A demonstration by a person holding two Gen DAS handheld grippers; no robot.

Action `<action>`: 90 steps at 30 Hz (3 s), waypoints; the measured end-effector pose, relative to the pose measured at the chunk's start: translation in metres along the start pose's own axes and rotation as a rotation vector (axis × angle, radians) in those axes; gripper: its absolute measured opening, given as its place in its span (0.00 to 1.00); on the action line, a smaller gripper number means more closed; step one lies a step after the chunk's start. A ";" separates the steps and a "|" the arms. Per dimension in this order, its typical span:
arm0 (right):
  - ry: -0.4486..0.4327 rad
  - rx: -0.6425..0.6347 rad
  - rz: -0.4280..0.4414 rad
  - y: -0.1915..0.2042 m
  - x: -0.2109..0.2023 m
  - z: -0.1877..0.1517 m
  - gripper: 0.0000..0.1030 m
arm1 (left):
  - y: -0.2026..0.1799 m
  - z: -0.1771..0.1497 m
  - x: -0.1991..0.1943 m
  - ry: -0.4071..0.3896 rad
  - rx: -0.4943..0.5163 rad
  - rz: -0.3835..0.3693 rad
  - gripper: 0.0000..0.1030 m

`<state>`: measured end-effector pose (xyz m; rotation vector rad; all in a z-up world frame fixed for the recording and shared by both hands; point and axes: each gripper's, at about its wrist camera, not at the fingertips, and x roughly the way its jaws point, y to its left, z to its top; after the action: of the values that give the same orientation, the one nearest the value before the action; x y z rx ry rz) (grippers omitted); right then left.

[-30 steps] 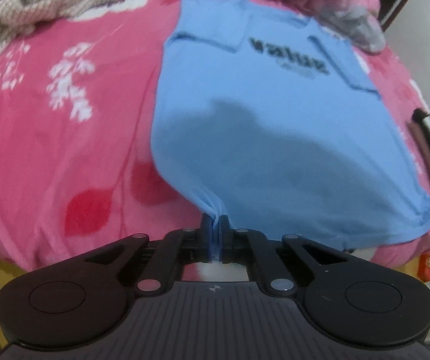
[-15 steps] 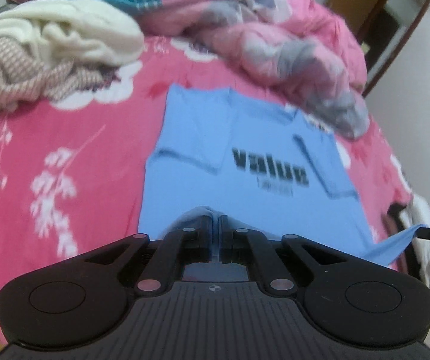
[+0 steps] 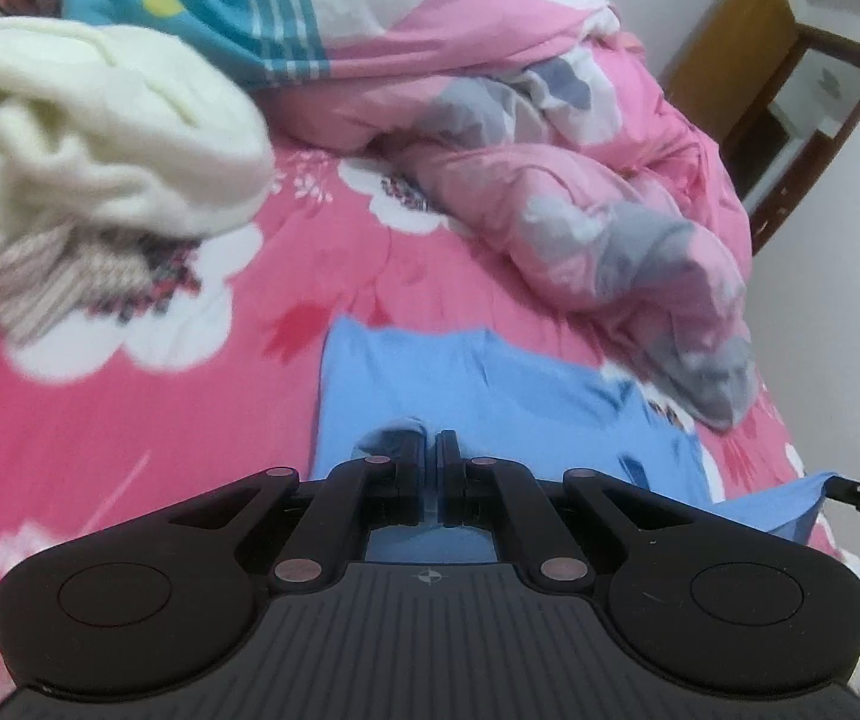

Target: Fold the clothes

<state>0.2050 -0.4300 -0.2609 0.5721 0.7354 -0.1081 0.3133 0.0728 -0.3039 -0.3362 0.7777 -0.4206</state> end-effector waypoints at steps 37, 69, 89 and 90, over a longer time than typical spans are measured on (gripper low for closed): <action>0.045 -0.255 0.177 0.014 0.161 0.043 0.09 | 0.084 0.049 0.140 -0.136 -0.517 -0.050 0.16; 0.187 -0.447 0.211 0.172 0.313 -0.001 0.08 | 0.015 -0.046 0.080 0.097 0.201 0.122 0.25; 0.159 -0.349 0.234 0.177 0.243 -0.012 0.08 | 0.013 -0.046 0.075 0.106 0.258 0.161 0.26; 0.166 -0.374 0.198 0.163 0.230 -0.012 0.08 | 0.012 -0.047 0.075 0.108 0.258 0.164 0.26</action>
<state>0.4153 -0.2629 -0.3458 0.2949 0.8314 0.2595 0.3300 0.0411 -0.3854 -0.0082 0.8390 -0.3816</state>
